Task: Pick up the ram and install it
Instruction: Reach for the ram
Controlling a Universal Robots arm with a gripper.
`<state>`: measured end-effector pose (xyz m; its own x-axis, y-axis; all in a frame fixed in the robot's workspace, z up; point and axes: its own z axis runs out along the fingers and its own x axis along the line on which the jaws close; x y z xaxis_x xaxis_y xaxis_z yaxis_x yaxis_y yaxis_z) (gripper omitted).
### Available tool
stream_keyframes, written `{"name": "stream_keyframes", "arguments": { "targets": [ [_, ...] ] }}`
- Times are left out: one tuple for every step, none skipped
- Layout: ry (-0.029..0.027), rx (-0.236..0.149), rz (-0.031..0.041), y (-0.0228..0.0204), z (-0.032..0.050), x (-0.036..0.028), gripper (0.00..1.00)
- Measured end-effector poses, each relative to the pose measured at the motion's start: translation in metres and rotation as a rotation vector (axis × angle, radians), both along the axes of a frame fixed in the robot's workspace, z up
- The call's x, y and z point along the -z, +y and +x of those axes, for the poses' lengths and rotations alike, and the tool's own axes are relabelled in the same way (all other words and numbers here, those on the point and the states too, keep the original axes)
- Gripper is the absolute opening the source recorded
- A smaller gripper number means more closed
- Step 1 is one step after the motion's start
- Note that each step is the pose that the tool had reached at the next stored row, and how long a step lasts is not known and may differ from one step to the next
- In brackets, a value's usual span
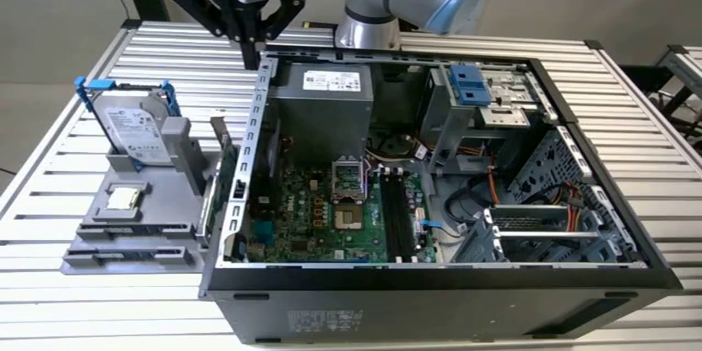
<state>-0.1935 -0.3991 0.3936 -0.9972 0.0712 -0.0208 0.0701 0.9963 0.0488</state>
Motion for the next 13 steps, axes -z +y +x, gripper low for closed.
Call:
{"name": "stream_keyframes", "arguments": {
  "targets": [
    [-0.0002, 0.000, 0.0000, 0.0000, -0.0018, 0.0000, 0.00],
    [-0.0004, 0.000, 0.0000, 0.0000, -0.0038, 0.0000, 0.00],
    [-0.0006, 0.000, 0.0001, 0.0000, -0.0058, 0.0000, 0.00],
    [-0.0008, 0.000, 0.0000, 0.0000, -0.0079, 0.0000, 0.00],
    [-0.0009, 0.000, 0.0000, 0.0000, -0.0097, 0.0000, 0.00],
    [-0.0011, 0.000, 0.0001, 0.0000, -0.0116, 0.0000, 0.00],
    [-0.0011, 0.000, 0.0000, 0.0000, -0.0135, 0.0000, 0.00],
    [-0.0012, 0.000, 0.0000, 0.0000, -0.0153, 0.0000, 0.00],
    [-0.0012, 0.000, 0.0000, 0.0000, -0.0169, 0.0000, 0.00],
    [-0.0012, 0.000, 0.0000, 0.0000, -0.0182, 0.0000, 0.00],
    [-0.0012, 0.000, 0.0000, 0.0000, -0.0192, 0.0000, 0.00],
    [-0.0012, 0.000, 0.0001, 0.0000, -0.0201, 0.0000, 0.00],
    [-0.0012, 0.000, 0.0000, -0.0001, -0.0210, 0.0000, 0.00]
  ]
}}
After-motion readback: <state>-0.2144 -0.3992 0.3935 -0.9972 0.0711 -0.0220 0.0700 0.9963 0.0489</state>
